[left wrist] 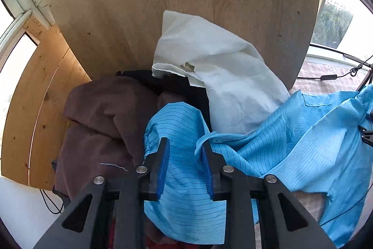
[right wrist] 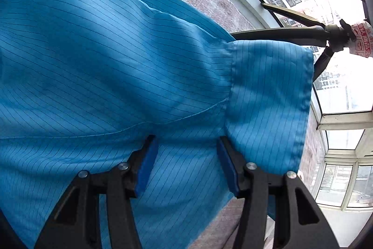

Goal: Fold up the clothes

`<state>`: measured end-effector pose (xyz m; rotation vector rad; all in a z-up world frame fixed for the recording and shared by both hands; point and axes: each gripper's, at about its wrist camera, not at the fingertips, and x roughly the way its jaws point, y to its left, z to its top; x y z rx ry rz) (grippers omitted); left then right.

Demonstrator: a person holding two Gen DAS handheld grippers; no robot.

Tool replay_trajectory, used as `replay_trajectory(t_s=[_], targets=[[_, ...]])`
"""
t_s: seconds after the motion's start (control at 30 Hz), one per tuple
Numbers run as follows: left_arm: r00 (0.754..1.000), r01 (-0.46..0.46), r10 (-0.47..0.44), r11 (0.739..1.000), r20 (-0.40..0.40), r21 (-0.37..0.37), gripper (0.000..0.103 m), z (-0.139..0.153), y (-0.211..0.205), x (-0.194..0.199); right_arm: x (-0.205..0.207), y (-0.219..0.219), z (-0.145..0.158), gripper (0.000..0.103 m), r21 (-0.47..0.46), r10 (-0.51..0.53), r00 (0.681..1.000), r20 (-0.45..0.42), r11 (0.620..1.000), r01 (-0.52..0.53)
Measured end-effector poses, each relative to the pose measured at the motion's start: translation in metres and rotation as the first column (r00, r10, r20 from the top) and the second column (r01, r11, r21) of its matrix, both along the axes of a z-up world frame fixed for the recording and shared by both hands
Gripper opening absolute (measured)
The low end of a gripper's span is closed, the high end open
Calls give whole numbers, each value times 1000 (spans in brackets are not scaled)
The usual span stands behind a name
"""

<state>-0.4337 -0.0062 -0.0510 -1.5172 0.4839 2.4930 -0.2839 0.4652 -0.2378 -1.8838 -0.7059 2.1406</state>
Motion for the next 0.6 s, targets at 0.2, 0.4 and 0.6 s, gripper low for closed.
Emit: replay_trajectory(t_s=[0.2, 0.4, 0.6], targets=[[1000, 23, -23, 1000, 9, 12, 45, 12, -13, 7, 0, -3, 1, 52, 5, -1, 1000, 10, 1000, 1], [993, -41, 29, 993, 110, 113, 52, -9, -39, 7, -1, -9, 2, 52, 16, 1, 1000, 10, 1000, -1], [986, -71, 18, 943, 165, 324, 51, -3, -68, 4, 3, -17, 3, 52, 40, 12, 1000, 3, 999, -12]])
